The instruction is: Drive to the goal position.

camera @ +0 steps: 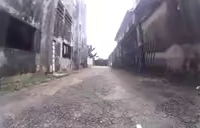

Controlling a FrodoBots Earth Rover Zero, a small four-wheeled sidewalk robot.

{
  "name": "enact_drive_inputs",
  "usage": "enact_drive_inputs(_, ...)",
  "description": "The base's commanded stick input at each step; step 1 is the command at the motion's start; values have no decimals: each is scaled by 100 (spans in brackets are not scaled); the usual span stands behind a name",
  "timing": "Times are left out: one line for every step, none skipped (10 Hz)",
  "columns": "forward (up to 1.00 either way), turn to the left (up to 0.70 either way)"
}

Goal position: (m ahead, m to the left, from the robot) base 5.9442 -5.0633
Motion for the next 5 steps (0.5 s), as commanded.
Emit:
enact_drive_inputs(30,0)
enact_drive_inputs(30,0)
enact_drive_inputs(30,0)
enact_drive_inputs(30,0)
enact_drive_inputs(30,0)
